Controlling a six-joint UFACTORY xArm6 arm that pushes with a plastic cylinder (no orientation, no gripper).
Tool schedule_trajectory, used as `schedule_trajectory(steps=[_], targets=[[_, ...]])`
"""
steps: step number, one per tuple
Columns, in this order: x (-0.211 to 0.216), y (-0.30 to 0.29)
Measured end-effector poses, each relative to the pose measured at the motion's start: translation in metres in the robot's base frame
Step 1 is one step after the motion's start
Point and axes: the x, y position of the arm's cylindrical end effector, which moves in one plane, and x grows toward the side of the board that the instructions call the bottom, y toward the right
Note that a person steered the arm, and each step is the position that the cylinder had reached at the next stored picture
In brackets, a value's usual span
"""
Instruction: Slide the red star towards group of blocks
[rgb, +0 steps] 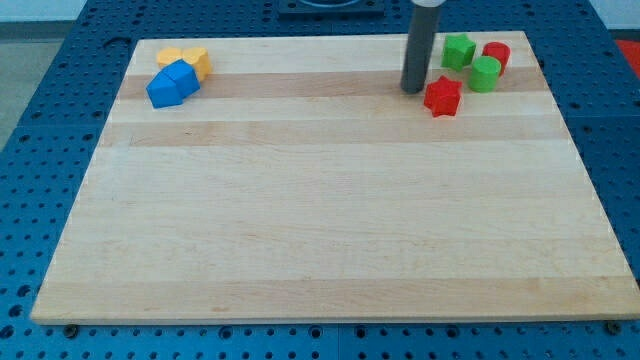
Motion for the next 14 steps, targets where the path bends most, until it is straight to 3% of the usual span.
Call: schedule_trajectory(steps=[1,3,6,11,12,14], targets=[[0.023,-0.039],[0.070,-0.045],[0.067,0.023],[0.035,0.069],[0.036,0.063],[0.080,-0.017]])
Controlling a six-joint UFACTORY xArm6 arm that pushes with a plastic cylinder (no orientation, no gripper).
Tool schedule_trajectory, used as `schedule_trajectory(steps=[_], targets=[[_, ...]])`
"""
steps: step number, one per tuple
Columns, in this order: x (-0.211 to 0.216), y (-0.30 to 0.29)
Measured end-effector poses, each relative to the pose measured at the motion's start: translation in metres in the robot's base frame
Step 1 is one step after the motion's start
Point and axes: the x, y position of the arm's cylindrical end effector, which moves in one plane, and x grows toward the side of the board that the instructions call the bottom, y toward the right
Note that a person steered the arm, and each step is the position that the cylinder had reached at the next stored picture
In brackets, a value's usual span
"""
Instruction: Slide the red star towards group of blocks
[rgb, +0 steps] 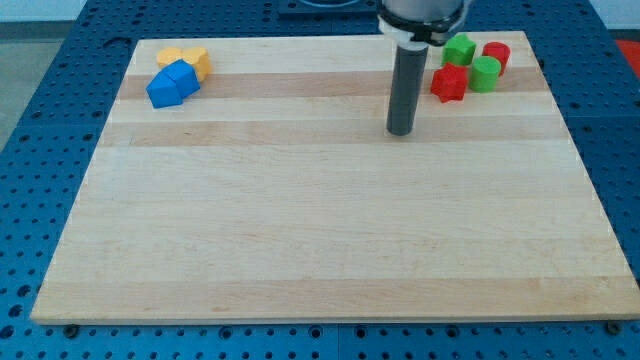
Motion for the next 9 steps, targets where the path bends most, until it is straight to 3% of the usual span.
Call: schedule_trajectory(steps=[2,4,9], targets=[[-0.008,0.022],[-0.042,0.057],[-0.079,0.073]])
